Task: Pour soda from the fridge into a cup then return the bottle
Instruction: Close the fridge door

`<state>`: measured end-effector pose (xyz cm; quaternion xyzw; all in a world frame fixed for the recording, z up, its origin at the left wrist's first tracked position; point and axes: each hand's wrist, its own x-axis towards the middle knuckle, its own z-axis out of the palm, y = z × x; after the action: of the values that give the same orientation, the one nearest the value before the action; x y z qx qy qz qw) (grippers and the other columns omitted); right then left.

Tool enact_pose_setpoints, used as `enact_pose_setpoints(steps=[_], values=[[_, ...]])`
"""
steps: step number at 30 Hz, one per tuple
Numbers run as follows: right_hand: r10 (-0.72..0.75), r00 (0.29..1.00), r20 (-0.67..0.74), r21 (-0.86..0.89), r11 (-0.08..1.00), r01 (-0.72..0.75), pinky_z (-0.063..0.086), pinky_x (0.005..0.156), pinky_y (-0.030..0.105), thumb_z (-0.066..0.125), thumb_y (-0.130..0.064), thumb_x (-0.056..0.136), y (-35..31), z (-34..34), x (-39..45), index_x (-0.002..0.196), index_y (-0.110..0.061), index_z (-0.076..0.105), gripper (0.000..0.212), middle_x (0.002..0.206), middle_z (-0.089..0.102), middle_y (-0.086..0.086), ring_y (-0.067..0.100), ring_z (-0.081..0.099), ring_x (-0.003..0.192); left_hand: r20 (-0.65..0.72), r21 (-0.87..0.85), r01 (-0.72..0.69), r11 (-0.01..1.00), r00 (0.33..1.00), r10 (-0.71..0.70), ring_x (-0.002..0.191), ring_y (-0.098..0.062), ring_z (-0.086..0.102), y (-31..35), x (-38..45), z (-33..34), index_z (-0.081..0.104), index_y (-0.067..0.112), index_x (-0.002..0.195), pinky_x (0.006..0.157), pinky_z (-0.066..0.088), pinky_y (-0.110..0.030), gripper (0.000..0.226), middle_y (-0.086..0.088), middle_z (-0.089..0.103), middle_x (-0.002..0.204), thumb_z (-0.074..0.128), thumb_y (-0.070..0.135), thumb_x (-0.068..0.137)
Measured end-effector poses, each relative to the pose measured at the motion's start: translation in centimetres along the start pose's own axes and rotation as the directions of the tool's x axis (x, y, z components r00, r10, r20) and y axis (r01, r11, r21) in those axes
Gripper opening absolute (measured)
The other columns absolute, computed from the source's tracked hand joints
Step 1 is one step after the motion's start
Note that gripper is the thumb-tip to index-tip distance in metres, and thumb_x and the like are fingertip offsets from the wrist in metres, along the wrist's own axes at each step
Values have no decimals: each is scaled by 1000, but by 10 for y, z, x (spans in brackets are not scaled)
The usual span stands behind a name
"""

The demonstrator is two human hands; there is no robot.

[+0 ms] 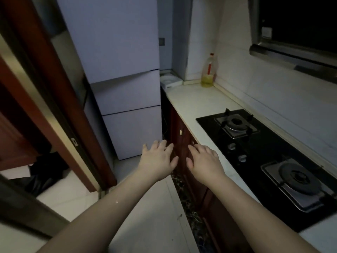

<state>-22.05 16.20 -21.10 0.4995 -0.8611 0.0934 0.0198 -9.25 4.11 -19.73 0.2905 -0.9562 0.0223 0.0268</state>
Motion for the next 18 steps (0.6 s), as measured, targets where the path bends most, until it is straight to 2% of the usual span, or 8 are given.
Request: enact_pose_setpoints(steps=[6,10,18], values=[[-102,994,-27,19,995,103,25,109,39,36,-42,98,-19,1,70,147,-22,32,53,146,39,4,23,34,134,-29,37,102,994,994,-101,137,-26,31,-42,44,-10,32,22,147,106,30,-53,60,-4,35,151,28,55,97],[-161,987,-28,34,986,162,25,111,40,38,-40,97,-23,2,128,146,-21,33,53,148,36,5,24,33,134,19,74,114,991,993,-115,141,-27,27,-69,85,-16,26,23,150,109,27,-54,64,-4,30,155,28,58,96],[-287,957,-34,1,958,287,29,108,40,38,-40,96,-31,-3,233,145,-19,33,54,146,38,4,24,36,131,-16,117,198,973,980,-197,141,-25,26,-120,161,-30,27,23,149,110,26,-54,64,-3,30,155,29,58,96]])
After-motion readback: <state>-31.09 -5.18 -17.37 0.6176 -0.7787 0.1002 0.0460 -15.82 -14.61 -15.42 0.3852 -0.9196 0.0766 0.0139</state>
